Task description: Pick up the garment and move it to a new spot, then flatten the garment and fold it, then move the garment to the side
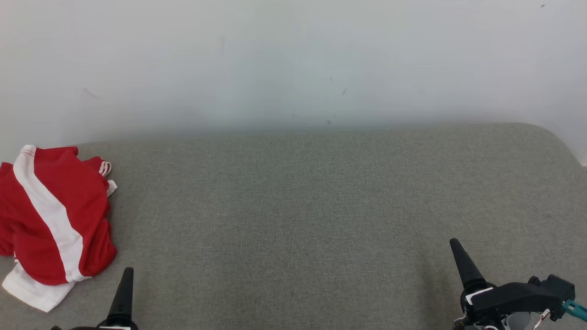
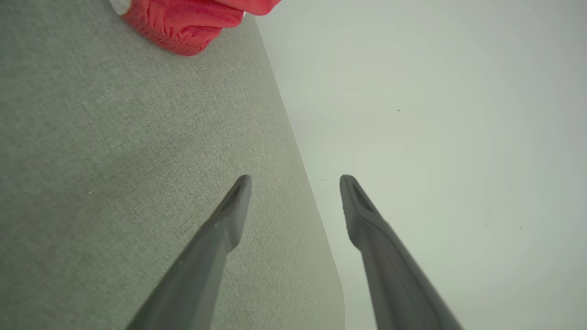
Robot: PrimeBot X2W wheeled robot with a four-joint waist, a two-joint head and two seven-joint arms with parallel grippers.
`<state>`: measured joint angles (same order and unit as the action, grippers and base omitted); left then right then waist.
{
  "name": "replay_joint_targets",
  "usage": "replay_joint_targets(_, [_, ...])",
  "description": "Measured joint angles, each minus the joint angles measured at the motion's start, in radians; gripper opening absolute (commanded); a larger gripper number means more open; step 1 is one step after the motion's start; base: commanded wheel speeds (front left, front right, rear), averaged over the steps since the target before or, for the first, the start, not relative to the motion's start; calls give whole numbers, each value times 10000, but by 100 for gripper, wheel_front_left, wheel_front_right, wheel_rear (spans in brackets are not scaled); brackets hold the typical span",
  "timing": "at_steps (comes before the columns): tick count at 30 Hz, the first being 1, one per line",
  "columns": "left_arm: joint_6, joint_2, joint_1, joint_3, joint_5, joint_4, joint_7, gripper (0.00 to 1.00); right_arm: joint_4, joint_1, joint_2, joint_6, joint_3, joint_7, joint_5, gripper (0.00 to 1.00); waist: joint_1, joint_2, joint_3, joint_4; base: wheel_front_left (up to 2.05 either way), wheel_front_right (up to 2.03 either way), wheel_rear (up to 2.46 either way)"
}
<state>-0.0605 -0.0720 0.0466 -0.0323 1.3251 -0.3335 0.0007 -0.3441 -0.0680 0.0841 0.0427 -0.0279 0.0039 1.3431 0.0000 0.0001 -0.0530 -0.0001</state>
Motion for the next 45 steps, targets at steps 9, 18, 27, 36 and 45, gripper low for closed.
replay_joint_targets(9, [268, -523, 14, -826, -1659, 23, -295, 100, -77, -4, 328, -242, -577, -230, -1457, 100, 0, -1, -165, 30, 0, 0, 0])
replay_joint_targets(18, [535, -922, 142, -1678, -3478, 31, -654, 100, -366, -17, 424, -441, -819, -234, -3407, 100, 0, 0, -298, 61, 0, 0, 0])
replay_joint_targets(27, [786, -1177, 268, -2347, -5053, 31, -821, 100, -405, -30, 447, -663, -780, -215, -5687, 100, 0, 0, -412, 67, 0, 0, 0])
replay_joint_targets(36, [995, -1350, 454, -2757, -6383, -52, -861, 100, -132, -34, 430, -861, -798, -121, -7532, 100, 0, 0, -513, 61, 0, 0, 0])
replay_joint_targets(45, [1229, -1547, 540, -3149, -7601, -107, -907, 100, 31, -23, 353, -1057, -1005, 102, -9077, 100, 0, 0, -630, 70, 0, 0, 0])
